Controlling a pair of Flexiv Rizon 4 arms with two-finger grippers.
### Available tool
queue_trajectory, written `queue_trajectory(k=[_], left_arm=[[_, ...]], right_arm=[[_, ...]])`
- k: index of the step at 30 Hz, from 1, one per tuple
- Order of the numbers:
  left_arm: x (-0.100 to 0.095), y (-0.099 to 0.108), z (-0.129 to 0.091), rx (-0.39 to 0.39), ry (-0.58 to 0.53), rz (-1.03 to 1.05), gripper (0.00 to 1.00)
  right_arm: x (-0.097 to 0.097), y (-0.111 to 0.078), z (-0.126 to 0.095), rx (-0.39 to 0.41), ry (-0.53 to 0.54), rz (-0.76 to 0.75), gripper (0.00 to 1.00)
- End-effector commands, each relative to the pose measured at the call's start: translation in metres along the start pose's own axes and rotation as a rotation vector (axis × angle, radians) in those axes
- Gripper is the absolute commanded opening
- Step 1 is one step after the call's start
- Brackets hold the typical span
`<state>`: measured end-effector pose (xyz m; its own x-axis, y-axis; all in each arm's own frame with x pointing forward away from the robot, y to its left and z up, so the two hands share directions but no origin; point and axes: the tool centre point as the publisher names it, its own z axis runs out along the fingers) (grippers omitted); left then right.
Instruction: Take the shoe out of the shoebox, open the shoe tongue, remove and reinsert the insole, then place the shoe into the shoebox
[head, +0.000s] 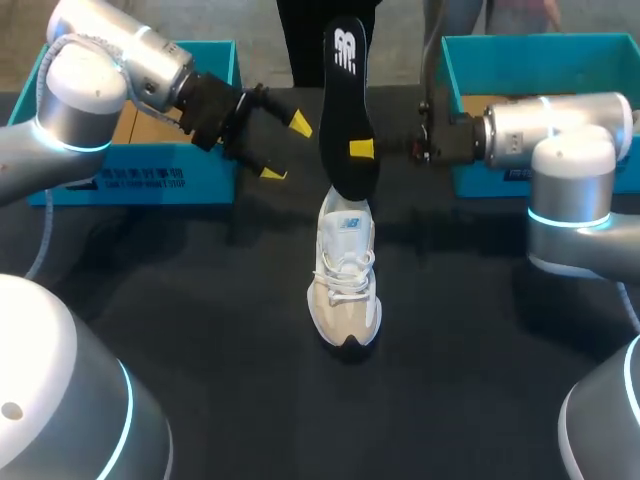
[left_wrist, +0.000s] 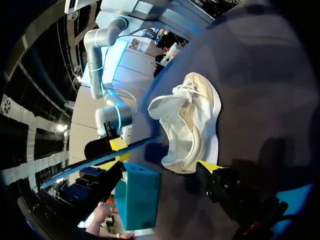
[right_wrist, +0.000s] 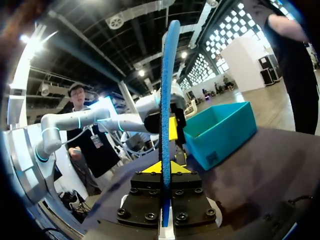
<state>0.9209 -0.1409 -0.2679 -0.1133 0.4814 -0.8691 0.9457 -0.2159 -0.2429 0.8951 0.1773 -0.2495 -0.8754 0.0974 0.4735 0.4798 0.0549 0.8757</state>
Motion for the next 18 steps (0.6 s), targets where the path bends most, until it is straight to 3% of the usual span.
queue_trajectory(k=[1,18], left_arm=[[0.001,-0.002,-0.002,0.003,0.002,0.0,1.0],[0.001,-0.007,-0.003,0.021,-0.006,0.009,1.0]], right_arm=[[-0.007,-0.013,0.004,-0.016,0.009,0.019,0.0],[-0.024,-0.04,0.008,-0.065,-0.013,0.081,0.0]])
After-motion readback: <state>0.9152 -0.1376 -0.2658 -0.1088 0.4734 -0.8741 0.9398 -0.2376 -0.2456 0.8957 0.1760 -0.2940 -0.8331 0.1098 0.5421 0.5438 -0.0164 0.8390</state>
